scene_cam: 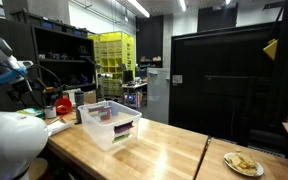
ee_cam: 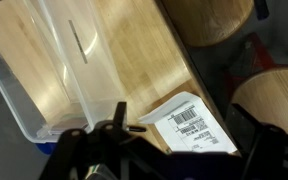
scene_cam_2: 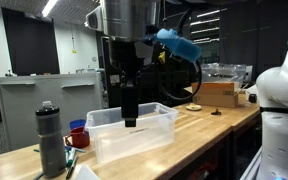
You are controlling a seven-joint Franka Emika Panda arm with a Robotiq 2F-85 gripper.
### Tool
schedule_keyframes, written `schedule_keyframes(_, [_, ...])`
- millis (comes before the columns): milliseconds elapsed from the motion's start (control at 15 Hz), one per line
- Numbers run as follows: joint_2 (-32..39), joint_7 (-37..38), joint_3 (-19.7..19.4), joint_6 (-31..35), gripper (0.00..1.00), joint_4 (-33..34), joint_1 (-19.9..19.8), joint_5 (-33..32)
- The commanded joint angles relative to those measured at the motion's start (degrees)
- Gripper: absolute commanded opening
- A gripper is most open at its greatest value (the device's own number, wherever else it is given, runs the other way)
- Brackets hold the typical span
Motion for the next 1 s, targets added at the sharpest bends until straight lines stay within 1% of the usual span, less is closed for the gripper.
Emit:
schedule_keyframes(0, [0.71, 1.1, 0.25, -1.0, 1.0, 1.54, -0.83, -0.38])
schedule_keyframes(467, [4.22, 1.52, 0.04, -4.43, 1.0, 7.42, -4.52, -0.97])
schedule_keyframes(733, [7.69, 2.14, 0.77, -8.85, 1.0, 12.83, -6.14, -2.27])
schedule_keyframes(933, [10.4, 2.48, 1.12, -12.63, 1.0, 17.31, -6.54, -4.14])
